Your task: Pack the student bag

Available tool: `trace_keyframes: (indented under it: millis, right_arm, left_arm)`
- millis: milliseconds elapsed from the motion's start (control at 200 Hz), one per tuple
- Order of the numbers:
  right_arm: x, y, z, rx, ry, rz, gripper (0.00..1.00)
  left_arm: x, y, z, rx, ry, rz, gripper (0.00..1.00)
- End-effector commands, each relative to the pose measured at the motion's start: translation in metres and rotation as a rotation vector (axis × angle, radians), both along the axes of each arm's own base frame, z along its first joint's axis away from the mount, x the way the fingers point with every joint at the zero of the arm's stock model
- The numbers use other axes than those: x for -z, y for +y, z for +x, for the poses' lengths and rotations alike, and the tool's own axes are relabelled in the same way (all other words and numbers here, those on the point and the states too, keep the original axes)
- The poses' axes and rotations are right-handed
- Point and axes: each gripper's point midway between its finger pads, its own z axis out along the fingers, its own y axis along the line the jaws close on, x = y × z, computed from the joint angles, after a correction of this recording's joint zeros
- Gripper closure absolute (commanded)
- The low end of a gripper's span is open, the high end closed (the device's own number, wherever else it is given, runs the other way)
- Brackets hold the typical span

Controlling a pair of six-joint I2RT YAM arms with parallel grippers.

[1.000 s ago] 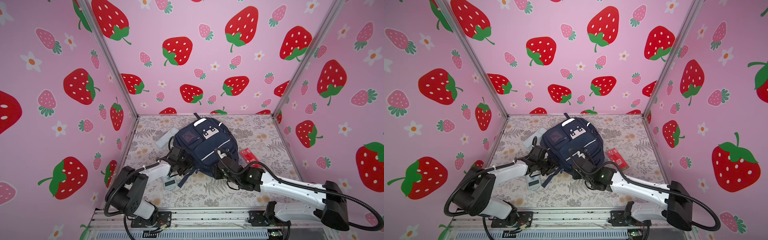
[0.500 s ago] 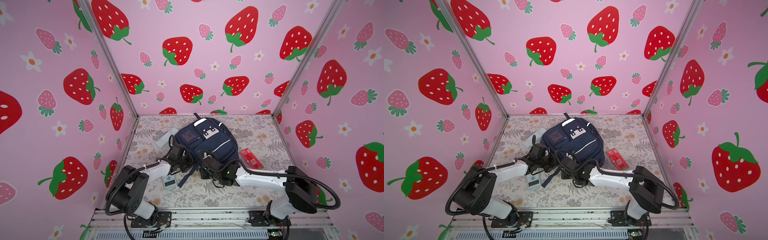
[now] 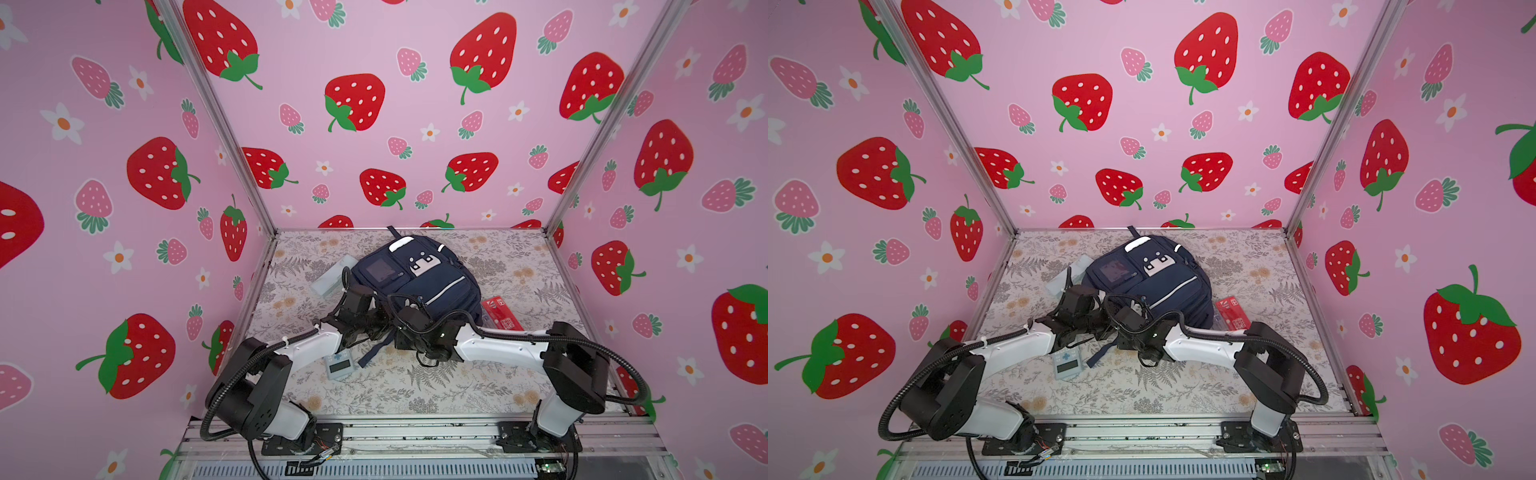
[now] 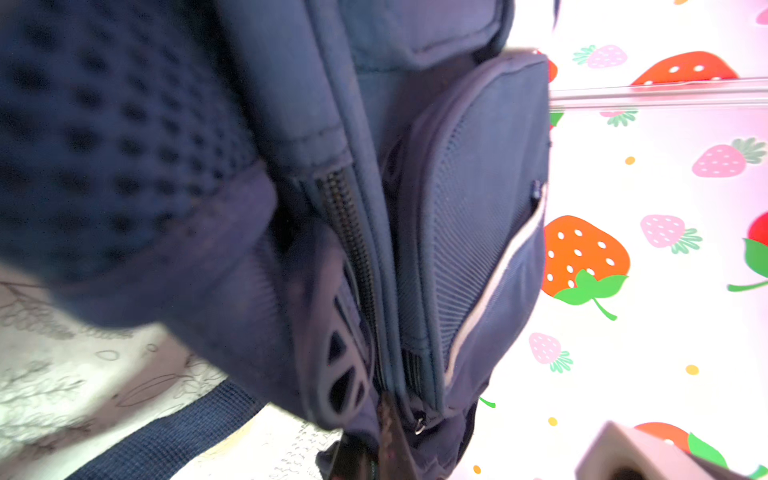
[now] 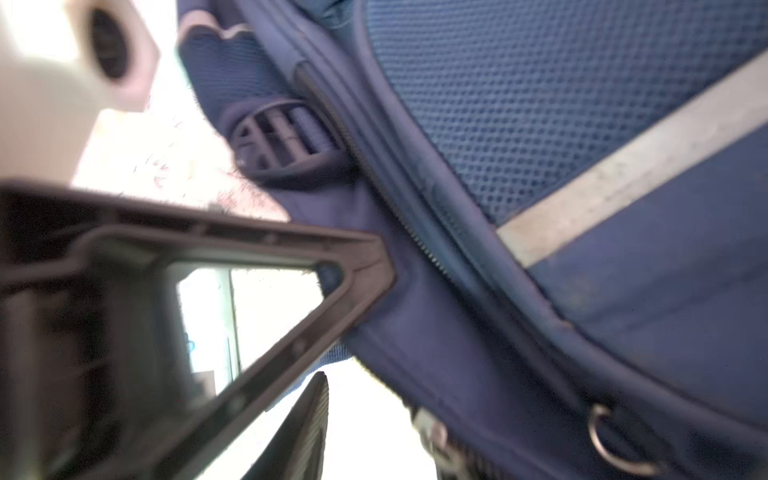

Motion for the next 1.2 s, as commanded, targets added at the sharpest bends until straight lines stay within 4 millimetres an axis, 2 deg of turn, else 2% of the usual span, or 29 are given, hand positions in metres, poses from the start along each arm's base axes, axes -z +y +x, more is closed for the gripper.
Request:
trace_keyframes:
  millis: [0, 230, 275, 370, 595, 710, 845, 1046, 1196]
  right_arm:
    - [0.001, -0.025, 0.023, 0.146, -0.022, -0.068, 0.56]
    - [0.002, -0.039, 0.037, 0.225, -0.016, -0.099, 0.59]
    - [0.005, -0.048, 0.039, 0.241, -0.005, -0.129, 0.60]
    - [0.006, -0.058, 0.042, 0.272, 0.008, -0.142, 0.67]
    - [-0.003, -0.068, 0.047, 0.300, -0.014, -0.152, 0.76]
    - [-0.007, -0.068, 0.046, 0.293, -0.011, -0.147, 0.87]
    - [-0.011, -0.069, 0.041, 0.279, -0.008, -0.133, 0.96]
    - [-0.022, -0.073, 0.022, 0.234, 0.002, -0.100, 1.00]
    - [-0.016, -0.089, 0.008, 0.231, 0.029, -0.088, 1.00]
  left_arm:
    - [-0.053, -0.023, 0.008, 0.070, -0.144, -0.124, 1.00]
    - [-0.056, -0.032, 0.000, 0.110, -0.150, -0.143, 1.00]
    - [-0.056, -0.032, -0.002, 0.114, -0.152, -0.143, 1.00]
    - [-0.056, -0.032, -0.005, 0.119, -0.162, -0.134, 1.00]
    - [-0.055, -0.033, -0.009, 0.127, -0.165, -0.136, 1.00]
    - [-0.054, -0.032, -0.010, 0.124, -0.163, -0.132, 1.00]
    - [-0.050, -0.030, -0.010, 0.120, -0.155, -0.116, 1.00]
    - [-0.044, -0.025, -0.007, 0.107, -0.154, -0.066, 1.00]
    - [-0.046, -0.019, -0.001, 0.087, -0.169, -0.046, 1.00]
